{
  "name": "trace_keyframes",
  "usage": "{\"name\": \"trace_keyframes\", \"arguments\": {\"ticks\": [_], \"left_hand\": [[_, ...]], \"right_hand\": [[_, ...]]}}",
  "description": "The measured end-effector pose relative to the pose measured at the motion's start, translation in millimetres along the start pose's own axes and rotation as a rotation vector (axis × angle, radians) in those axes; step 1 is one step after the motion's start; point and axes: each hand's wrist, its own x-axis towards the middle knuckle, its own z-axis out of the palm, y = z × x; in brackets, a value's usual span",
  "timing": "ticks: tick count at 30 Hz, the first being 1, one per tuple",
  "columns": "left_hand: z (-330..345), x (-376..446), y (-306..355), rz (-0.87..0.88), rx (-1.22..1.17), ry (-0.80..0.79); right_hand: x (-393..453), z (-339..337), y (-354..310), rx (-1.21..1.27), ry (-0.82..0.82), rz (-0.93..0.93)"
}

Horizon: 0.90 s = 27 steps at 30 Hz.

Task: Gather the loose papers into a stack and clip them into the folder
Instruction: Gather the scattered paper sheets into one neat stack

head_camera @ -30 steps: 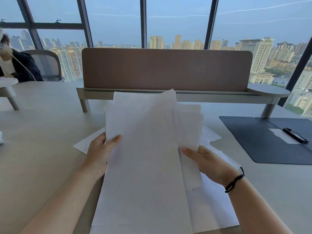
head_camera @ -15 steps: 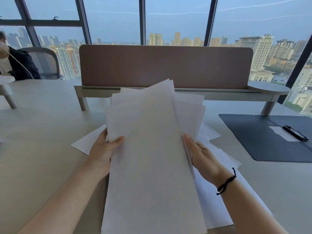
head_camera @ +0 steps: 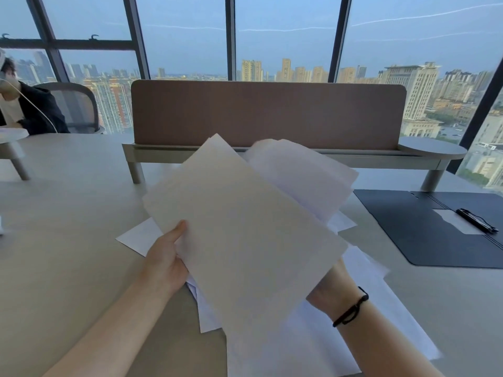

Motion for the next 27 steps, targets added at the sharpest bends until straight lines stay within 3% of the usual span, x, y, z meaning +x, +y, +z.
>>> {"name": "trace_keyframes", "arguments": {"ticks": [6,10,15,18,20,23,27], "left_hand": [[0.6,2.1,-2.0,-0.001,-0.089,-0.052],[-4.9,5.3,4.0,0.066,0.062,-0.022],[-2.0,4.4,18.7,0.327,0.285,0.014],[20.7,-3.8,34.7,0.49,0.392,-0.075],[44.6,-14.1,47.7,0.555,0.482,-0.166],[85.5,-34.4,71.9,0.714,0.513,-0.236],[130.7,-69.1,102.4,0.975,0.442,-0.316]], "right_hand": [[-14.5,-3.2,17.9,-0.224,-0.245,0.144],[-7.6,-17.4,-9.3,-0.146,-0.471,0.224],[7.3,-42.3,-39.0,-0.008,-0.337,0.13],[10.9,-28.1,-49.2,-0.329,-0.193,0.11],[14.1,-6.1,-54.6,-0.558,-0.126,0.003],[19.5,22.9,-75.7,-0.607,0.029,-0.197],[16.0,48.6,-109.1,-0.585,0.083,-0.443]]}}
